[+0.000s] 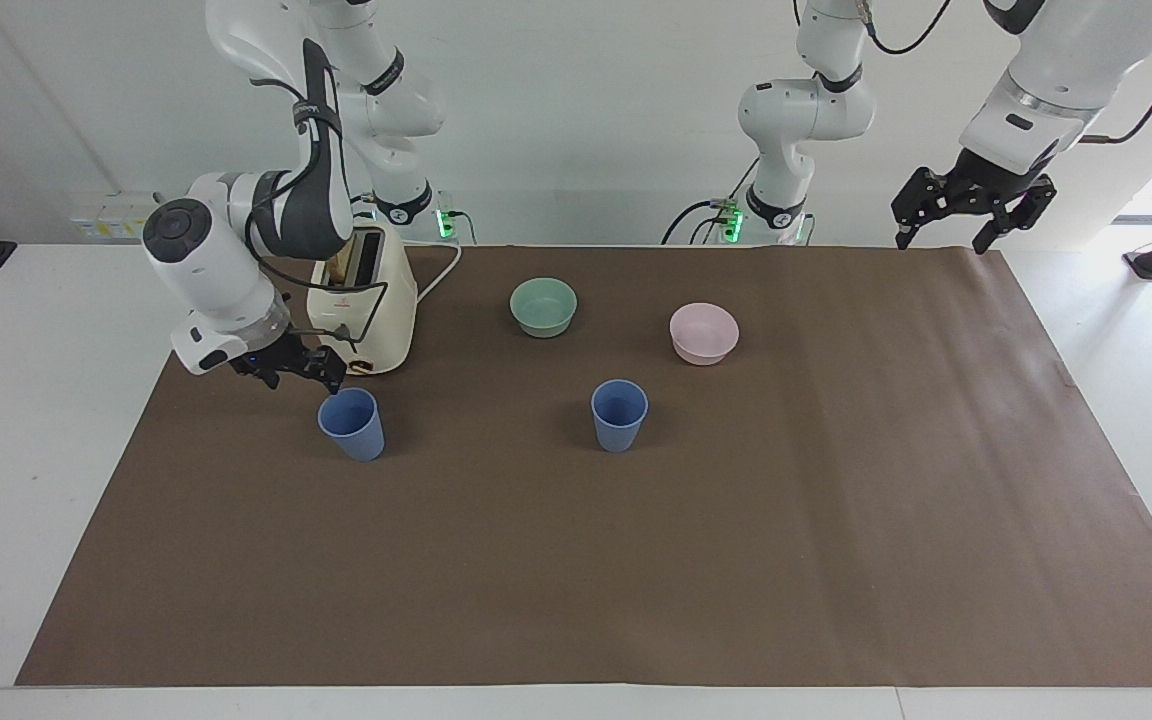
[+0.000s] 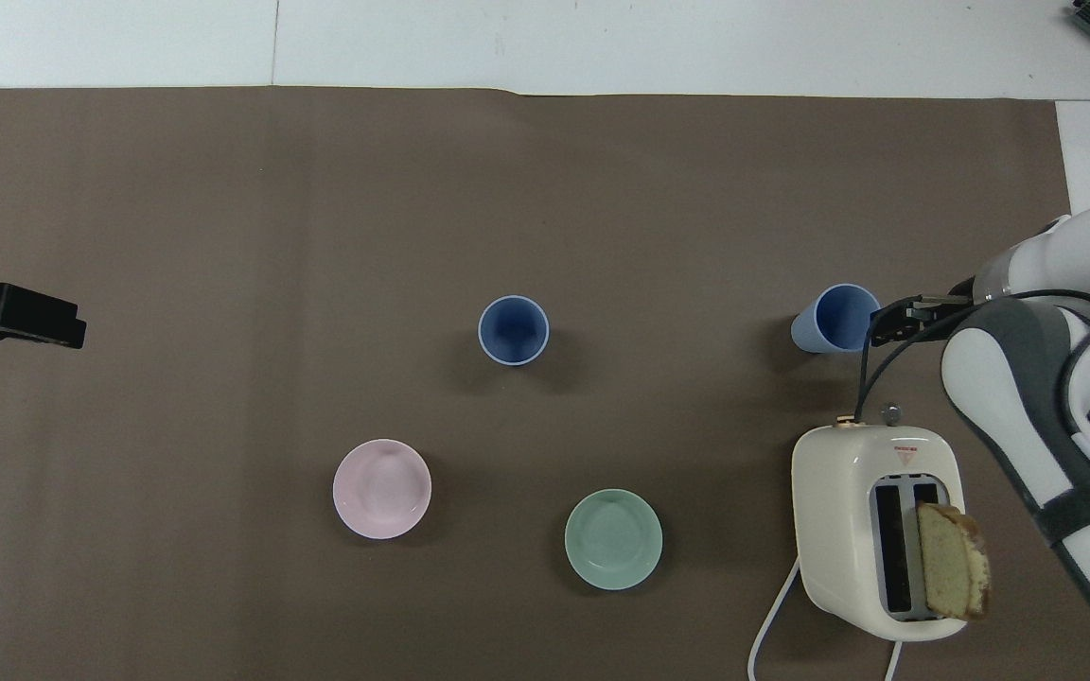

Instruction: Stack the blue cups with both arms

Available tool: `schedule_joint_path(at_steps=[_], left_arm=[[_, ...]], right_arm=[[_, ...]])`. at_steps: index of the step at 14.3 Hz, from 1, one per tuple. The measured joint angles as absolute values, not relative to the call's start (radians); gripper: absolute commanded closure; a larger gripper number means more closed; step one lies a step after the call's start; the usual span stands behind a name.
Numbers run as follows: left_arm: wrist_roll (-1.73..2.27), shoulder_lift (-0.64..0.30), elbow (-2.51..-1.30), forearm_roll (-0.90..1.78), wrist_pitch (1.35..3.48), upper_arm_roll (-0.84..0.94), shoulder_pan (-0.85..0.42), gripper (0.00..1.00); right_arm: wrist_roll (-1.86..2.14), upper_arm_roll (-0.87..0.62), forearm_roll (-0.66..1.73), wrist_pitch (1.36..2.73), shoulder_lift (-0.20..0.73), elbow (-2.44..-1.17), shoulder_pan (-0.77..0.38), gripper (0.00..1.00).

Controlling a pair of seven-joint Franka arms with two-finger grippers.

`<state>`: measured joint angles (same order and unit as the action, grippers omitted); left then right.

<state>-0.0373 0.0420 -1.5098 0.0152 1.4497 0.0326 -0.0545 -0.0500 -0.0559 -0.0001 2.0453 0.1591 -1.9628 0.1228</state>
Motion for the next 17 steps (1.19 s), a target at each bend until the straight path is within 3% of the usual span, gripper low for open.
schedule_joint_path(at_steps=[8, 11, 12, 17], left_arm=[[-0.017, 0.055, -1.522, 0.023, 1.447, 0.031, -0.055, 0.0], [-0.016, 0.057, -1.524, 0.023, 1.446, 0.031, -0.055, 0.0], [-0.015, 0.057, -1.525, 0.023, 1.446, 0.031, -0.055, 0.0], [-0.015, 0.06, -1.525, 0.023, 1.445, 0.031, -0.055, 0.0]], right_arm=[[-0.054, -0.066, 0.0, 2.135, 0.198, -1.966, 0.094, 0.03], [-0.054, -0.066, 0.0, 2.162, 0.228, -1.966, 0.093, 0.79], [-0.054, -0.066, 0.0, 2.164, 0.235, -1.966, 0.093, 1.0], [-0.054, -0.065, 0.0, 2.164, 0.238, -1.966, 0.094, 1.0]])
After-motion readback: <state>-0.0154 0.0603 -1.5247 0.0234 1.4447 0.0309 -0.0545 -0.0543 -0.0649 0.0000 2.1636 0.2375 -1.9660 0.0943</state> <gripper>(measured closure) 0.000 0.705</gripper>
